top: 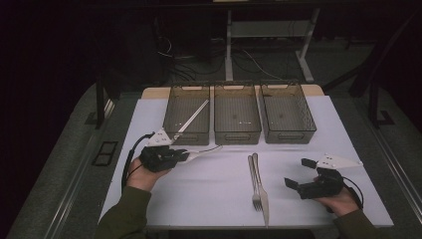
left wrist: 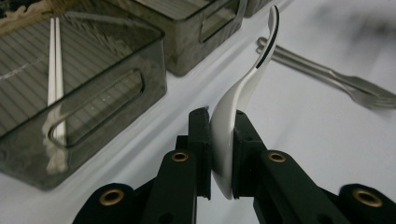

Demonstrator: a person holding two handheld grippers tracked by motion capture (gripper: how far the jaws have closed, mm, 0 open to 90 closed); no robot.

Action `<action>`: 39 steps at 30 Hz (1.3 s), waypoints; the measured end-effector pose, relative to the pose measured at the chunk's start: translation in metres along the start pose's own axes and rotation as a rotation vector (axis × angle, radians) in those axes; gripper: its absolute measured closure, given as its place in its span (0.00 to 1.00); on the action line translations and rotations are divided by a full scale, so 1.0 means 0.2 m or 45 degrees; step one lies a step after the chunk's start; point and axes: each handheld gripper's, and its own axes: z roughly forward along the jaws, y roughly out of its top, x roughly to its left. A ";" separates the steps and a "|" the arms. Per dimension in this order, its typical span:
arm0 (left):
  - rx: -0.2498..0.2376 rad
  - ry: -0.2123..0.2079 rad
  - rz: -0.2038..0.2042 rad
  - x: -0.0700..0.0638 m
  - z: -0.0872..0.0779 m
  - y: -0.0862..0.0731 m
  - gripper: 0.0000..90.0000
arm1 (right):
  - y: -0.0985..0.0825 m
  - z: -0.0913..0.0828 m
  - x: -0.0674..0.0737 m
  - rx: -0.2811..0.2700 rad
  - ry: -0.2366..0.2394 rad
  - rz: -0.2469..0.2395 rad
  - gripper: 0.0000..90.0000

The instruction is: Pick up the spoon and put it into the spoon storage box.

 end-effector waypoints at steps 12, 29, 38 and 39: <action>-0.047 -0.004 0.042 0.00 0.07 0.18 0.89 | 0.00 -0.01 0.00 -0.004 -0.002 0.009 0.01; -0.037 0.011 0.072 0.05 0.24 0.43 0.89 | 0.00 -0.01 -0.01 -0.017 0.000 0.015 0.01; -0.020 0.012 0.106 0.09 0.37 0.53 0.89 | 0.00 -0.02 0.00 -0.021 0.002 0.017 0.01; -0.011 0.012 0.114 0.10 0.39 0.54 0.89 | 0.00 -0.02 0.00 -0.020 0.001 0.015 0.01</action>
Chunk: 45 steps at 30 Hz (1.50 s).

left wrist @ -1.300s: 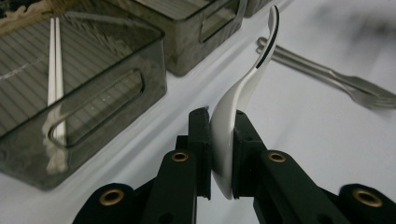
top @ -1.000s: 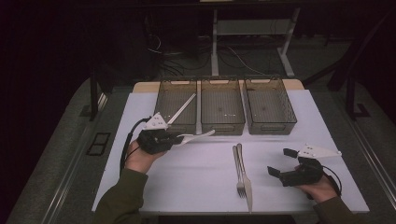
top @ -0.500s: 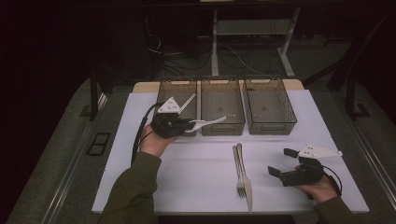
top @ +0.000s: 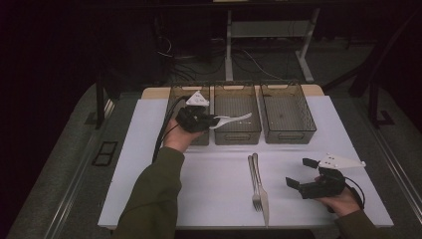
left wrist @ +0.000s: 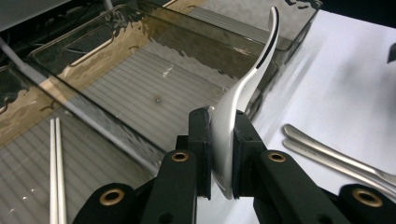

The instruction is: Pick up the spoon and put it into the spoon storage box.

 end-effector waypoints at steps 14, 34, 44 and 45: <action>0.058 0.002 -0.009 0.06 0.21 0.08 0.89 | 0.00 0.00 0.00 -0.010 0.005 0.003 0.01; 0.279 0.028 0.001 0.05 0.39 0.03 0.89 | 0.00 -0.01 0.00 -0.012 0.008 0.002 0.01; 0.270 -0.005 -0.009 0.04 0.39 0.03 0.83 | 0.00 -0.01 0.00 -0.016 0.009 0.001 0.01; 0.261 -0.012 -0.019 0.04 0.39 0.03 0.82 | 0.00 -0.01 0.00 -0.016 0.008 0.000 0.01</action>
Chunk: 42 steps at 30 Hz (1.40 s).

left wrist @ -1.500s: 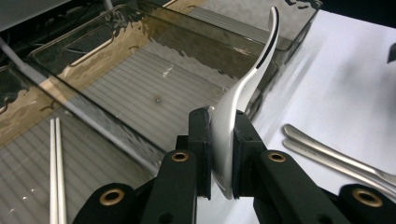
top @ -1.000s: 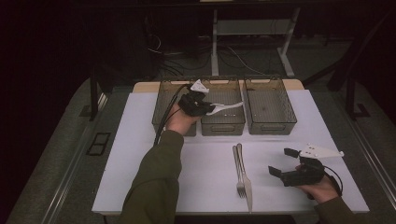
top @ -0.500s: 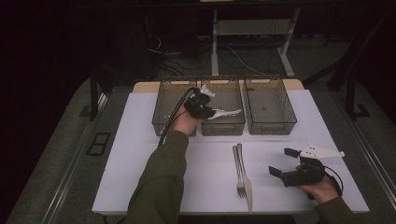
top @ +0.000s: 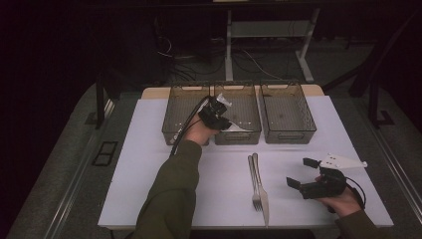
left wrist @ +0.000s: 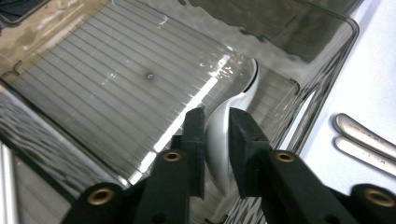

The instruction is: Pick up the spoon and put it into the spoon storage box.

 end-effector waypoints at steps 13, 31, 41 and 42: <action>-0.184 -0.084 -0.098 0.00 -0.15 0.00 0.61 | 0.00 0.00 0.00 0.003 -0.004 -0.001 0.01; -0.329 -0.141 -0.123 -0.12 -0.33 -0.16 0.46 | 0.00 0.00 0.00 0.009 -0.009 0.001 0.01; -0.367 -0.127 -0.145 -0.17 -0.38 -0.30 0.41 | 0.00 0.00 0.00 0.006 -0.010 0.004 0.01; -0.371 -0.124 -0.147 -0.17 -0.39 -0.31 0.41 | 0.00 0.00 0.00 0.006 -0.010 0.003 0.01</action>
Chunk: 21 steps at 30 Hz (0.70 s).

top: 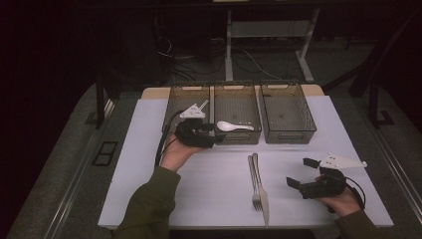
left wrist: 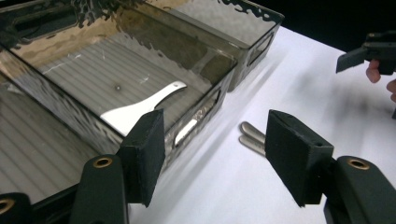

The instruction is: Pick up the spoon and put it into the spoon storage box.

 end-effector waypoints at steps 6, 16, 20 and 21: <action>-0.018 0.002 -0.011 -0.02 -0.04 -0.07 0.40 | 0.00 0.00 0.00 -0.002 -0.001 0.002 0.01; -0.038 0.009 -0.014 -0.05 -0.11 -0.21 0.37 | 0.00 0.00 0.00 -0.002 -0.002 0.003 0.01; -0.040 0.021 -0.004 -0.07 -0.14 -0.27 0.35 | 0.00 0.00 0.00 -0.003 -0.002 -0.001 0.01; -0.043 0.025 -0.003 -0.07 -0.15 -0.29 0.35 | 0.00 0.00 0.00 -0.003 -0.002 -0.002 0.01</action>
